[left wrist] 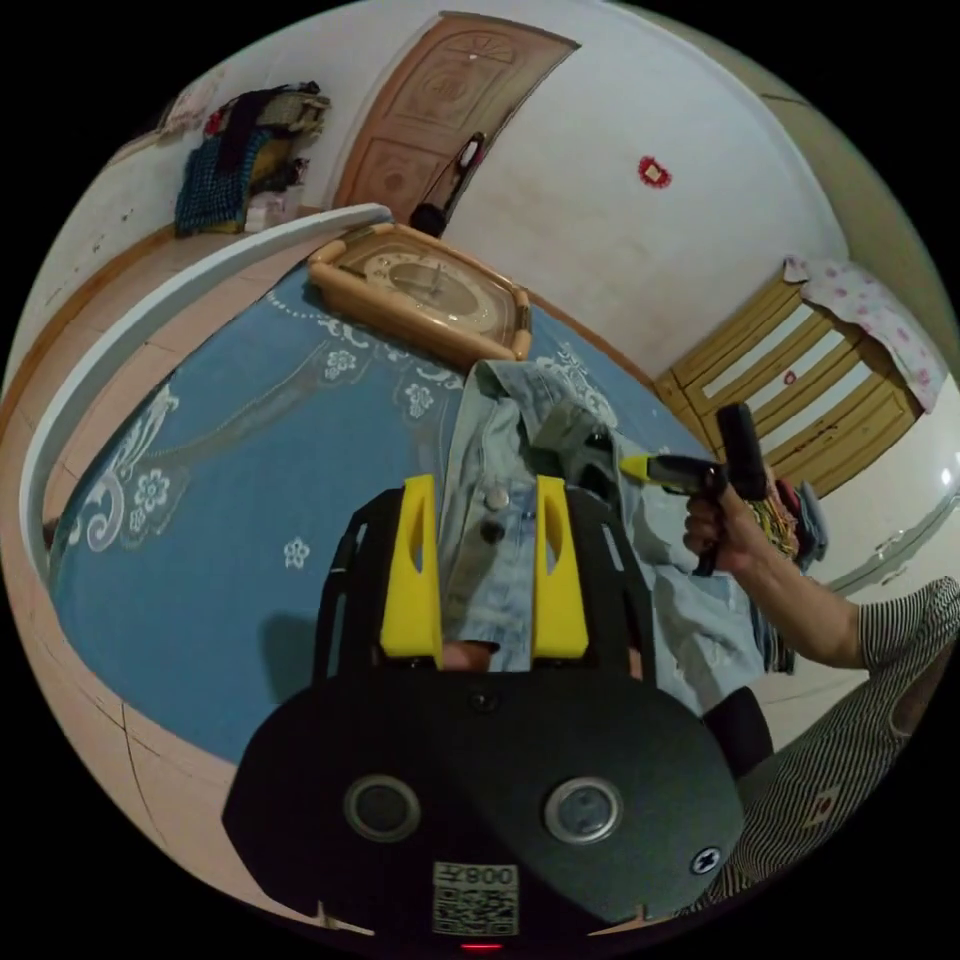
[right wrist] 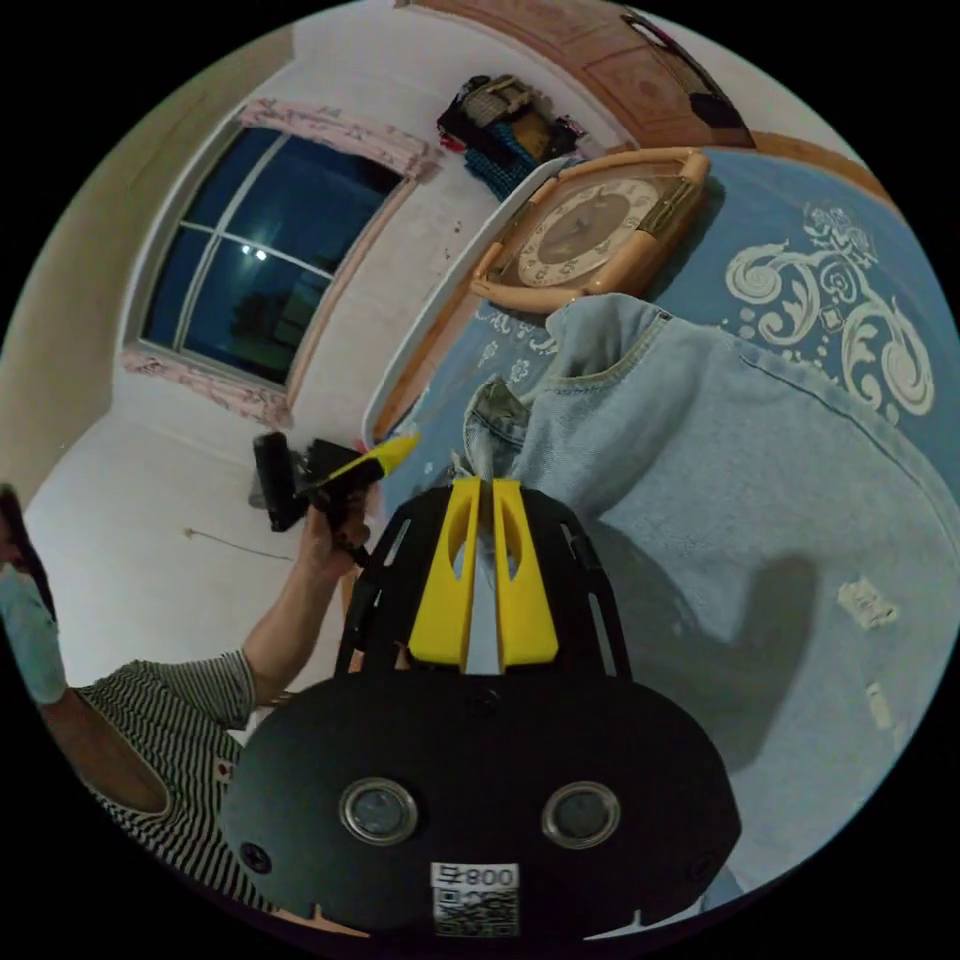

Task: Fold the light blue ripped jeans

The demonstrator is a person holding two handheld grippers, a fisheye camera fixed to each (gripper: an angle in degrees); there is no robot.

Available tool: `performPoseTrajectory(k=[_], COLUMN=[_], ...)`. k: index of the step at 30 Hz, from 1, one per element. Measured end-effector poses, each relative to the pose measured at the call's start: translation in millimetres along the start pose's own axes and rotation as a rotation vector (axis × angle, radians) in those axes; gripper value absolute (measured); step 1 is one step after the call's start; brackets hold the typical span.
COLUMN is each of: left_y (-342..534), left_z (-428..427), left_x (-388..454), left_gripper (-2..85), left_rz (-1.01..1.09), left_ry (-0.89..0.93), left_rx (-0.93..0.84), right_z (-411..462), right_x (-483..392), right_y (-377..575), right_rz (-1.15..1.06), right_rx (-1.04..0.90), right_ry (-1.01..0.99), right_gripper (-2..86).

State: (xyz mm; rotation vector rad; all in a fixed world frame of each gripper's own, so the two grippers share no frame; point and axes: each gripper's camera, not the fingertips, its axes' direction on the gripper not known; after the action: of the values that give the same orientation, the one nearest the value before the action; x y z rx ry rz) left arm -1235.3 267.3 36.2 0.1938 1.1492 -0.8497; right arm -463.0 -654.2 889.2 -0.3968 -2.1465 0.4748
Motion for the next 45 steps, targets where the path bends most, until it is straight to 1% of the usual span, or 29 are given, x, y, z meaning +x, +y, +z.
performPoseTrajectory(k=[3, 5, 7, 8, 11, 16, 20, 24, 27, 28, 30, 31, 33, 35, 36, 38, 40, 41, 43, 45], left_y=[10.6, 14.1, 15.3, 15.4, 16.6, 18.4, 17.6, 23.9, 32.2, 34.6, 37.5, 38.4, 37.7, 34.2, 33.3, 32.8, 35.9, 40.7, 50.7, 64.0], left_z=[16.5, 32.0, 35.0, 34.3, 20.3, 1.6, 9.0, 11.9, -3.5, -10.1, -18.0, -19.8, -15.1, 0.1, 3.7, 12.8, 10.8, 1.9, -11.7, -17.3], left_x=[-3.2, -3.4, -0.7, 1.7, 10.6, 14.5, 10.3, -6.3, -15.3, -17.9, -19.8, -20.5, -23.3, -32.1, -35.3, -50.5, -59.0, -57.6, -50.3, -47.8], left_gripper=[12.9, 10.9, 8.6, 7.1, 4.6, 3.7, 3.9, 5.1, 6.1, 6.5, 6.9, 7.1, 7.6, 8.0, 8.0, 6.4, 4.4, 3.8, 3.3, 3.1], left_rz=[0.011, 0.013, 0.025, 0.032, 0.062, 0.061, 0.069, 0.019, -0.012, -0.021, -0.019, -0.009, -0.002, -0.014, -0.026, -0.091, -0.118, -0.094, -0.027, 0.006], left_ry=[-0.035, -0.048, -0.065, -0.102, -0.154, -0.167, -0.226, -0.228, -0.255, -0.252, -0.198, -0.138, -0.05, 0.053, 0.074, 0.151, 0.167, 0.157, 0.081, 0.006], left_rx=[-0.129, -0.212, -0.215, -0.217, -0.155, -0.068, -0.101, -0.122, -0.044, -0.012, 0.037, 0.054, 0.042, -0.01, -0.019, -0.019, -0.003, 0.05, 0.102, 0.127], right_z=[-18.1, -26.5, -35.9, -38.0, -48.0, -66.9, -75.2, -68.6, -48.3, -38.4, -27.9, -24.2, -23.1, -26.6, -29.6, -33.6, -39.6, -41.9, -56.6, -62.1], right_x=[7.9, 11.6, 15.3, 15.8, 15.9, 8.3, -4.3, -33.9, -54.0, -59.1, -65.7, -68.7, -69.4, -69.0, -69.3, -72.0, -79.3, -81.6, -92.0, -94.7], right_y=[6.8, 11.0, 16.8, 18.3, 25.8, 43.0, 56.9, 72.6, 88.6, 96.1, 108.2, 115.7, 124.2, 131.5, 136.2, 143.9, 155.6, 158.4, 169.8, 176.4], right_rz=[0.016, 0.022, 0.037, 0.038, 0.028, -0.039, -0.119, -0.319, -0.471, -0.511, -0.563, -0.586, -0.583, -0.57, -0.56, -0.558, -0.571, -0.572, -0.575, -0.546], right_rx=[0.022, 0.025, 0.021, 0.019, 0.015, 0.033, 0.041, -0.053, -0.183, -0.237, -0.278, -0.286, -0.289, -0.283, -0.28, -0.282, -0.283, -0.28, -0.237, -0.236], right_ry=[-0.058, -0.091, -0.109, -0.109, -0.099, -0.05, -0.016, 0.105, 0.242, 0.284, 0.332, 0.357, 0.369, 0.356, 0.348, 0.351, 0.368, 0.371, 0.353, 0.337], right_gripper=[2.0, 2.1, 2.0, 2.0, 2.0, 2.0, 2.0, 2.0, 2.0, 2.0, 2.0, 2.0, 2.1, 2.1, 2.2, 2.3, 2.5, 2.6, 3.2, 3.7])
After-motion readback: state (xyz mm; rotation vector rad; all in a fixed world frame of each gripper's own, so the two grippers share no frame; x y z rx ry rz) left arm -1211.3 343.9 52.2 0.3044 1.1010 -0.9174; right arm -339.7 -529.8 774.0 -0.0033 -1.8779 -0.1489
